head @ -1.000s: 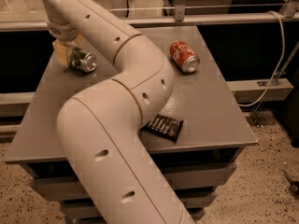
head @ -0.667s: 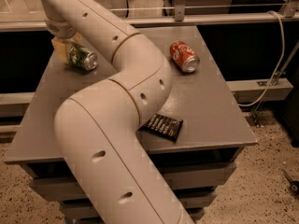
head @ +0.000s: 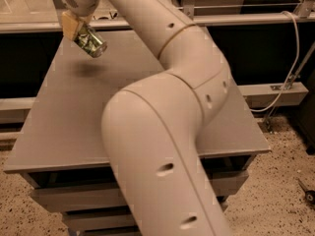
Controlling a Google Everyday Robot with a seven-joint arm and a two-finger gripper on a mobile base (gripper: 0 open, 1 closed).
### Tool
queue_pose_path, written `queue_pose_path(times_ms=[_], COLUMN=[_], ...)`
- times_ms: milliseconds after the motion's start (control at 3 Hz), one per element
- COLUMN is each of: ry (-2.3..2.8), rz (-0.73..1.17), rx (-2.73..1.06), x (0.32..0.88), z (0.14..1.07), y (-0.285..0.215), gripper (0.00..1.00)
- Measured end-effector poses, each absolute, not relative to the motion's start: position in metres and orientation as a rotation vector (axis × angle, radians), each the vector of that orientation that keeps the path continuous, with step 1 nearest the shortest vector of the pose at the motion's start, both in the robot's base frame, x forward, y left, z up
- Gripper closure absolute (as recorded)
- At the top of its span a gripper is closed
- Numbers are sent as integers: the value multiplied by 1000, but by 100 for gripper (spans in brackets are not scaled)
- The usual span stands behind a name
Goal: Place green can upright
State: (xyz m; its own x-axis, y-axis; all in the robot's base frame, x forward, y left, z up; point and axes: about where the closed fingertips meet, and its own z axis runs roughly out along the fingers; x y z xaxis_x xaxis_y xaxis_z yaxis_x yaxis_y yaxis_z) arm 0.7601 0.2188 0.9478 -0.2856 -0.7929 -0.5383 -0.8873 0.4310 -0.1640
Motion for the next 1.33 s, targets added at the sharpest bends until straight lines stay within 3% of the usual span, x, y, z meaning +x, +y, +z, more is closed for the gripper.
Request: queue_pose_path(times_ms=[667, 1333], ry=[1873, 1600], rz=[485, 661], rx=[-1260, -1196], x=[712, 668], z=[1003, 971], y=[160, 148], gripper=[100, 100])
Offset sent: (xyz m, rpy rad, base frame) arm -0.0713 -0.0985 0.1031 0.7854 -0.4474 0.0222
